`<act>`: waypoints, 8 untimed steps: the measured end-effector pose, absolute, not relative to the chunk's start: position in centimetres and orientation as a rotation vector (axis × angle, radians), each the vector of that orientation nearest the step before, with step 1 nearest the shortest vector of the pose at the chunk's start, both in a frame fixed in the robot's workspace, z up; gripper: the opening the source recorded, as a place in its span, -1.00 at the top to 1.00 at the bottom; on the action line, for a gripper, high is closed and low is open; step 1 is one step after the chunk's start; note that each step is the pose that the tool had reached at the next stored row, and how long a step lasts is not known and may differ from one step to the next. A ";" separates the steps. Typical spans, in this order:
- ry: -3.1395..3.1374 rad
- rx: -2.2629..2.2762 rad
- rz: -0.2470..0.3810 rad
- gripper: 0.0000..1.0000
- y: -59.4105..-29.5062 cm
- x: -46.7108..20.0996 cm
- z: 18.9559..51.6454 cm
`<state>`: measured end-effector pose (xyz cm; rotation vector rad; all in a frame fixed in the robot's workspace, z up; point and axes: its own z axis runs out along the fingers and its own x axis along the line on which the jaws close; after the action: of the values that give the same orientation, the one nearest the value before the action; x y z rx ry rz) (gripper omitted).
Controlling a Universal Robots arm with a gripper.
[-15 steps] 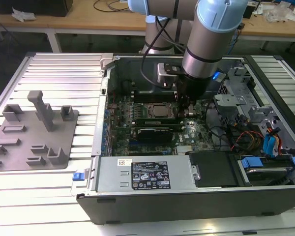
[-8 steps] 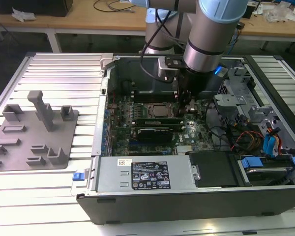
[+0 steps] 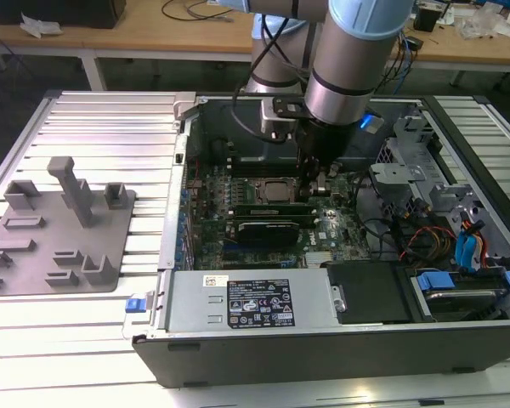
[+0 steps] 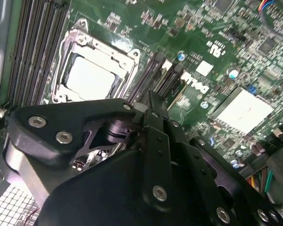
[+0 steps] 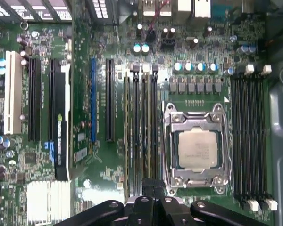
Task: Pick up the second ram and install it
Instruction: 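Press down the second ram until it locks into place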
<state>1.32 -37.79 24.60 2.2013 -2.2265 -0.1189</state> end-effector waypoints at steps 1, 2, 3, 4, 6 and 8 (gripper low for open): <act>-2.226 2.201 -0.119 0.84 -37.8 0.8 24.6; -2.227 2.201 -0.119 0.84 -37.8 0.4 24.6; -2.226 2.201 -0.119 0.84 -37.8 0.3 24.6; -2.226 2.201 -0.119 0.84 -37.8 0.2 24.6; -2.226 2.201 -0.119 0.84 -37.8 -0.5 24.6; -2.226 2.201 -0.119 0.84 -37.8 -1.1 24.6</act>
<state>-1.10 -37.79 24.60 2.2013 -2.2264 -0.1190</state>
